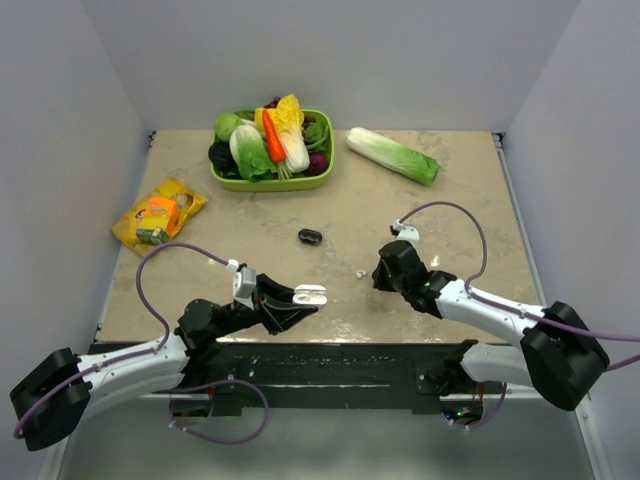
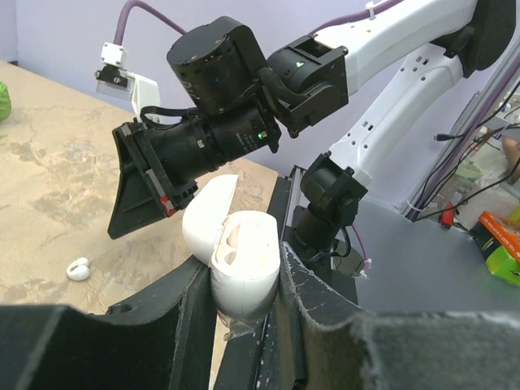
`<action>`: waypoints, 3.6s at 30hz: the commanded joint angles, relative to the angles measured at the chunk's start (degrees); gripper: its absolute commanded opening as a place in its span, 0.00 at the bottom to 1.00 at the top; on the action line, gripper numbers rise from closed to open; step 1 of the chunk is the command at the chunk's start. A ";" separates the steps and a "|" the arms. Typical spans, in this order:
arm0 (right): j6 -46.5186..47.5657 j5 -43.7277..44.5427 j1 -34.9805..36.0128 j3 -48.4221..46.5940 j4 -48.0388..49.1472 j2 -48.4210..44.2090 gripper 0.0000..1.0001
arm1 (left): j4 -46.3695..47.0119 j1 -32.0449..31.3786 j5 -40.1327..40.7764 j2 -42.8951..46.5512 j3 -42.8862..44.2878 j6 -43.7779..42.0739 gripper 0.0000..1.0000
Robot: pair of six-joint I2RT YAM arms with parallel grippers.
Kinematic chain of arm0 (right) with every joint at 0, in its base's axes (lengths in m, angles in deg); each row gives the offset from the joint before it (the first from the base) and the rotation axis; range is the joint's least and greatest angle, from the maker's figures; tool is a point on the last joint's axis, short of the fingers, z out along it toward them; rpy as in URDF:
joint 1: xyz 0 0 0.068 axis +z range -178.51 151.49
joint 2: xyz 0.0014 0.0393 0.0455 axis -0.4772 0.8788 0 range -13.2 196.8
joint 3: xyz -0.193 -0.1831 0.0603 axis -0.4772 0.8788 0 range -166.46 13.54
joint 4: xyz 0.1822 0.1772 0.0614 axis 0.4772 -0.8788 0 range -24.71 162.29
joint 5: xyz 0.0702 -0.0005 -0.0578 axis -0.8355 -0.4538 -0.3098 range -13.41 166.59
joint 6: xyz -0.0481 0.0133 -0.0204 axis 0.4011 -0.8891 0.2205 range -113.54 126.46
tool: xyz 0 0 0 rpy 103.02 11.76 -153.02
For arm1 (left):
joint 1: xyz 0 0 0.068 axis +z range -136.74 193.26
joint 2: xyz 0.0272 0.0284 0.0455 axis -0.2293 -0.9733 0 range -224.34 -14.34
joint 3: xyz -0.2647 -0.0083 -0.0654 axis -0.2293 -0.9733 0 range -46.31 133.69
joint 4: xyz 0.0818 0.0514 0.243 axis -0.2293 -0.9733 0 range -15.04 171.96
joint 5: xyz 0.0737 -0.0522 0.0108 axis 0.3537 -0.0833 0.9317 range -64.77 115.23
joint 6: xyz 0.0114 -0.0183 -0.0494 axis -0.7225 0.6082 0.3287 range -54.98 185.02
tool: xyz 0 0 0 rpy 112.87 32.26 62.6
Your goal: Insert the wireless bluetooth earbuds into the charging case
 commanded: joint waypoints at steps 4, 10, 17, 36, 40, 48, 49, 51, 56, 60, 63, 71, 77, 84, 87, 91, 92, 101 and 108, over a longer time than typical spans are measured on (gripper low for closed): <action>2.52 -4.20 0.00 -0.17 3.73 8.71 0.00 | 4.92 -0.44 0.02 -1.93 -1.58 0.60 0.00; 3.48 -6.23 -0.08 -1.84 7.17 13.72 0.00 | 3.86 -0.62 0.45 -1.23 -1.58 0.43 0.00; 4.80 -6.40 -0.08 -3.33 8.40 15.31 0.00 | 4.04 -0.71 0.45 -1.76 -1.58 0.08 0.00; 5.68 -14.49 0.00 -8.17 9.64 19.36 0.14 | 5.62 -0.71 0.63 -2.81 -2.37 0.43 0.00; 7.87 -15.98 -0.08 -7.90 8.58 14.28 0.31 | 5.97 -0.71 0.28 -3.16 -2.46 0.52 0.00; 14.99 -10.11 -0.61 -10.98 3.04 8.45 0.43 | 5.97 -0.71 0.45 -2.72 -2.81 0.60 0.00; 14.91 -8.88 -0.70 -11.15 2.87 8.89 0.43 | 5.97 -0.71 0.45 -2.64 -2.72 0.60 0.00; 15.09 -6.94 -1.40 -12.47 2.08 11.70 0.43 | 6.06 -0.71 0.45 -2.81 -2.81 0.69 0.00; 14.12 -5.00 -2.11 -12.39 3.83 15.66 0.44 | 6.15 -0.80 0.01 -2.64 -2.72 0.87 0.00; 14.29 -5.53 -2.11 -13.26 4.27 17.59 0.45 | 5.89 -0.80 0.01 -2.02 -2.98 0.96 0.00; 14.47 -5.61 -2.19 -13.44 4.27 18.30 0.45 | 5.09 -0.80 0.01 -0.97 -2.98 0.69 0.00; 14.30 -6.05 -2.19 -13.09 5.68 20.84 0.45 | 5.53 -0.80 -0.07 -1.67 -2.98 0.60 0.00; 14.47 -7.54 -2.11 -12.91 5.85 21.72 0.45 | 5.88 -0.80 -0.16 -2.02 -2.98 0.60 0.00; 13.86 -9.39 -2.11 -11.25 7.43 22.25 0.41 | 6.76 -0.88 -0.16 -2.72 -2.98 0.78 0.00; 13.33 -10.44 -2.11 -10.28 8.14 21.99 0.38 | 7.38 -0.88 -0.16 -3.07 -2.98 1.04 0.00; 12.98 -11.94 -2.11 -9.05 8.93 21.73 0.36 | 7.90 -0.88 -0.25 -3.34 -2.98 1.22 0.00; 12.80 -12.20 -2.11 -8.87 9.02 21.73 0.36 | 7.99 -0.88 -0.25 -3.51 -2.98 1.22 0.00; 12.54 -13.35 -2.02 -7.82 9.99 20.67 0.28 | 9.14 -1.06 -0.34 -4.83 -2.98 1.66 0.00; 12.19 -12.91 -2.11 -7.03 9.20 19.01 0.13 | 9.49 -1.23 -0.16 -5.45 -2.98 1.57 0.00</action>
